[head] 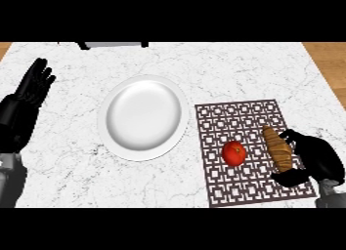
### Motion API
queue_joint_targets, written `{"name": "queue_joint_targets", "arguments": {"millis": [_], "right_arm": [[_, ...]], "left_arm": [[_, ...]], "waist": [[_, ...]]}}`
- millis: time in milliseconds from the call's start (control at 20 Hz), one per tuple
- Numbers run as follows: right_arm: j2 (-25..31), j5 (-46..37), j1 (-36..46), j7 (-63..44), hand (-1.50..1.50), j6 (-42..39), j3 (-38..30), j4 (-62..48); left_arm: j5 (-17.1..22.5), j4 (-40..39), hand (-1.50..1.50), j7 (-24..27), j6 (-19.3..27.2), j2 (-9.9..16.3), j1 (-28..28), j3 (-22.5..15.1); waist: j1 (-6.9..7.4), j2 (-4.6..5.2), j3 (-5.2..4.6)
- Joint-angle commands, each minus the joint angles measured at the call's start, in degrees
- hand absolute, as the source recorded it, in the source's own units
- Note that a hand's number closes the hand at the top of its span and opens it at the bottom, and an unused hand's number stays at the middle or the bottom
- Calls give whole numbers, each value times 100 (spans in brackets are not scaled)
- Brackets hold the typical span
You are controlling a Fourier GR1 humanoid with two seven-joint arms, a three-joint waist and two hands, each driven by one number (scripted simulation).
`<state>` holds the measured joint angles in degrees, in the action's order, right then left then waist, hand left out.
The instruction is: Pick the croissant from the placemat and place it in the plate
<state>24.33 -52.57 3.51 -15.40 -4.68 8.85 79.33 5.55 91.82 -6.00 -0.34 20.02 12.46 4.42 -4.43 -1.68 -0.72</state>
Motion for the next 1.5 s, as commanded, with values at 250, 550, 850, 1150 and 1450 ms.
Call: {"name": "queue_joint_targets", "arguments": {"millis": [250,550,850,1150,1450], "right_arm": [[-1025,-1266,-1658,-2854,150,1061,106,1972],[-1939,-2613,-1924,-3705,150,1076,1743,3953],[-2414,-3956,-1351,-4687,150,910,3543,4773],[-2421,-3857,307,-6307,150,503,4520,4043],[-2424,-2833,1635,-6528,150,876,3762,3112]], "left_arm": [[9,86,0,-27,25,117,-239,181],[-2,136,0,-132,-2,-8,29,-26],[67,325,0,-166,-143,-19,-25,-96],[-99,99,0,-65,-85,-131,334,-170],[111,179,0,-48,-271,-116,228,-87]], "waist": [[-207,-25,14],[67,54,34],[397,108,52],[498,177,60],[668,199,61]]}}
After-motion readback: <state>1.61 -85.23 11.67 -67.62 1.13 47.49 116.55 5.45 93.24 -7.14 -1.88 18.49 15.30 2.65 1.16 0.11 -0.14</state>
